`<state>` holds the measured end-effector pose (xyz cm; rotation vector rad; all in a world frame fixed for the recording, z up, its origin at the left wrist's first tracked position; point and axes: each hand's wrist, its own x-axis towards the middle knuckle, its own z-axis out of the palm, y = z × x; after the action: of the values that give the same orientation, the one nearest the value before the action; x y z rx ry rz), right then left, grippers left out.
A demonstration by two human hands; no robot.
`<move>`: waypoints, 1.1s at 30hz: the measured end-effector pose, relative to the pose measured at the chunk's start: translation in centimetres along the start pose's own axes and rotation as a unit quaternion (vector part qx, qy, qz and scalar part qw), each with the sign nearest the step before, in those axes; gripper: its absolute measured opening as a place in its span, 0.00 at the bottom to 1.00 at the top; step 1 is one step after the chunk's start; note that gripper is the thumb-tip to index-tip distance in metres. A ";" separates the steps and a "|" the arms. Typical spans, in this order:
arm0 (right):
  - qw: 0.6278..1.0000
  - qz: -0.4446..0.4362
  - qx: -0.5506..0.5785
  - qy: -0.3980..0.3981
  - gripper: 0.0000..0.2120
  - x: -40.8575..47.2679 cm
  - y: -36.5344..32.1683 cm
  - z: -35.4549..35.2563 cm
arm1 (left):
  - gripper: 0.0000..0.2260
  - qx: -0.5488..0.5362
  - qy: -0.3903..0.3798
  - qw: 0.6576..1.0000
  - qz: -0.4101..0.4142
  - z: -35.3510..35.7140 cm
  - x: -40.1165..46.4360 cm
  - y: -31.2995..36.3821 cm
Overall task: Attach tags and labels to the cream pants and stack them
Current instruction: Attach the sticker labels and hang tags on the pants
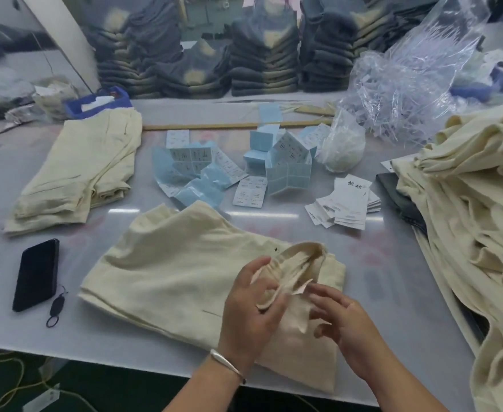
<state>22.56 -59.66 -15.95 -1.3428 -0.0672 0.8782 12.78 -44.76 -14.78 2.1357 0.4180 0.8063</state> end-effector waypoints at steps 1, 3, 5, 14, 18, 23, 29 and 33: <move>0.999 -0.006 -0.027 0.018 0.12 0.3 0.1 0.1 | 0.05 -0.012 -0.033 0.999 -0.012 0.5 0.1 0.0; 0.988 -0.049 -0.133 0.065 0.17 0.7 0.1 0.2 | 0.03 -0.024 -0.095 0.995 -0.003 1.1 0.3 0.0; 0.935 -0.091 -0.309 0.145 0.18 1.4 0.1 -0.4 | 0.06 -0.030 -0.159 0.986 0.041 1.4 0.6 0.2; 0.826 -0.110 -0.365 0.415 0.06 4.9 -2.6 2.7 | 0.10 0.004 -0.324 0.944 0.068 -3.0 4.4 -6.3; 0.823 -0.166 -0.365 0.403 0.12 7.5 -3.3 7.4 | 0.05 -0.008 -0.128 0.990 -0.060 -7.0 12.5 -12.5; 0.849 -0.193 -0.373 0.321 0.18 11.7 -2.7 13.1 | 0.08 0.129 0.051 0.980 -0.145 -11.7 23.5 -20.5; 0.876 -0.197 -0.372 0.234 0.17 16.1 -2.5 18.2 | 0.25 0.263 -0.001 0.957 -0.122 -14.1 33.1 -26.1; 0.887 -0.200 -0.369 0.192 0.17 18.7 -3.1 20.7 | 0.25 0.360 -0.143 0.918 -0.083 -13.4 37.4 -28.2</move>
<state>26.32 -31.84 -15.60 -2.0973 -0.3880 0.2030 30.88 0.48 -15.16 2.7889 0.8210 0.2332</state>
